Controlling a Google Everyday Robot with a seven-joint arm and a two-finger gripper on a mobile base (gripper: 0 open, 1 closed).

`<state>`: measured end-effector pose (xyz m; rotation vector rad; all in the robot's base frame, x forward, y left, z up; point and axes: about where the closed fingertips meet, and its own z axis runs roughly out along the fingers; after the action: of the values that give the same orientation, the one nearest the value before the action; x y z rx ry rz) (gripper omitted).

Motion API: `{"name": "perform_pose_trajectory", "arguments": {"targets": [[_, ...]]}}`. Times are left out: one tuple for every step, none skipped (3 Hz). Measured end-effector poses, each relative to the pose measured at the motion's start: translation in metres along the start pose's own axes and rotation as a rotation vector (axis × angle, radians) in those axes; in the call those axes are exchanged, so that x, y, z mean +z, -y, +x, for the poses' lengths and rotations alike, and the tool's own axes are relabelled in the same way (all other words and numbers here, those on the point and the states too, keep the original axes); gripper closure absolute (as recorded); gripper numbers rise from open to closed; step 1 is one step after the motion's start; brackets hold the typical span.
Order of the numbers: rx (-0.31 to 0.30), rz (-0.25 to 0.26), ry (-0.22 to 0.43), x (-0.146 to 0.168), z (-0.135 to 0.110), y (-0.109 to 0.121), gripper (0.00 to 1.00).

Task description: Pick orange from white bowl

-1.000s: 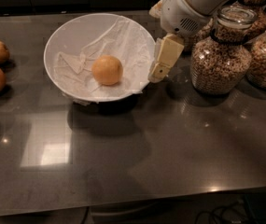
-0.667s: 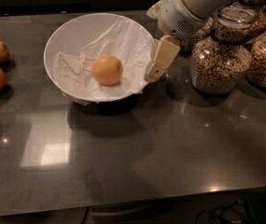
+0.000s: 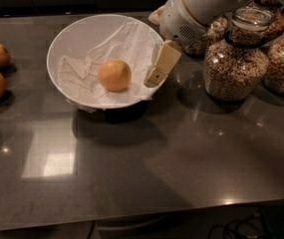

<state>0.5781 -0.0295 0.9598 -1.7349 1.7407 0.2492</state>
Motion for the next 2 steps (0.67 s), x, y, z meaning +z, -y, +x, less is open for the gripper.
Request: {"name": "perform_pose_trajectory", "arguments": {"targets": [[-0.004,-0.014,0.016,0.013,-0.002,0.001,0.00],[-0.016,-0.061,0.031,0.039,-0.008,0.003,0.00]]}}
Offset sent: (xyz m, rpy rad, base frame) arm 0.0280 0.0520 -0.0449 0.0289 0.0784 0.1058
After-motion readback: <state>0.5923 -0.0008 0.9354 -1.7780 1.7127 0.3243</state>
